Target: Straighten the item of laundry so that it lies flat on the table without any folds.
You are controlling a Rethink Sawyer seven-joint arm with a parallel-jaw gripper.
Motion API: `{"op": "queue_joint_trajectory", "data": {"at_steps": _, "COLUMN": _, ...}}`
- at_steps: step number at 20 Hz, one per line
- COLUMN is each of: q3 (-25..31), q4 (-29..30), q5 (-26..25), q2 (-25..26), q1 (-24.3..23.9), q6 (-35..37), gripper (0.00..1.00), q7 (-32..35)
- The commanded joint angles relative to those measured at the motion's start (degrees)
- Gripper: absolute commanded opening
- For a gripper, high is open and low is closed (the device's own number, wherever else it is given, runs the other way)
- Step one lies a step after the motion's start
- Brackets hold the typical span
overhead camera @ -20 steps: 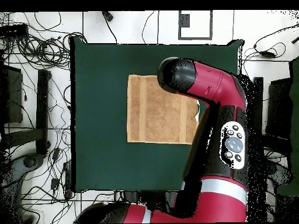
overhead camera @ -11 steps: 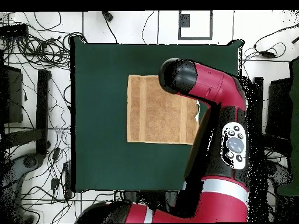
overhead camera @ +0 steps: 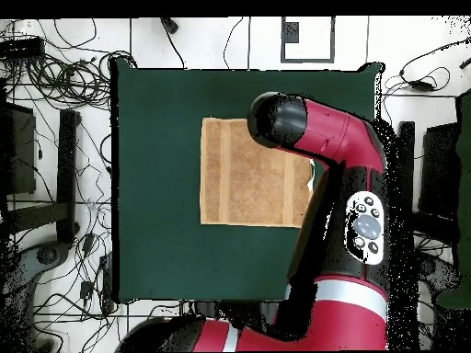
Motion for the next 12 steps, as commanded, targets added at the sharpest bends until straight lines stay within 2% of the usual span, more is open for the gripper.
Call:
{"op": "queue_joint_trajectory", "data": {"at_steps": 1, "q3": 1.4, "q4": 2.1, "q5": 0.9, "q2": 3.1, "q1": 3.6, "q6": 10.7, "gripper": 1.0, "q7": 14.1}}
{"op": "queue_joint_trajectory", "data": {"at_steps": 3, "q3": -1.9, "q4": 1.8, "q5": 1.7, "q2": 2.7, "q1": 5.0, "q6": 11.7, "gripper": 1.0, "q7": 19.2}}
{"op": "queue_joint_trajectory", "data": {"at_steps": 5, "q3": -3.5, "q4": 0.1, "q5": 2.4, "q2": 2.6, "q1": 5.6, "q6": 13.7, "gripper": 1.0, "q7": 21.3}}
{"op": "queue_joint_trajectory", "data": {"at_steps": 10, "q3": -4.1, "q4": -9.5, "q5": 3.6, "q2": 5.1, "q1": 5.2, "q6": 20.5, "gripper": 1.0, "q7": 21.6}}
{"op": "queue_joint_trajectory", "data": {"at_steps": 12, "q3": -3.8, "q4": -11.6, "q5": 3.2, "q2": 4.9, "q1": 5.0, "q6": 23.4, "gripper": 1.0, "q7": 20.2}}
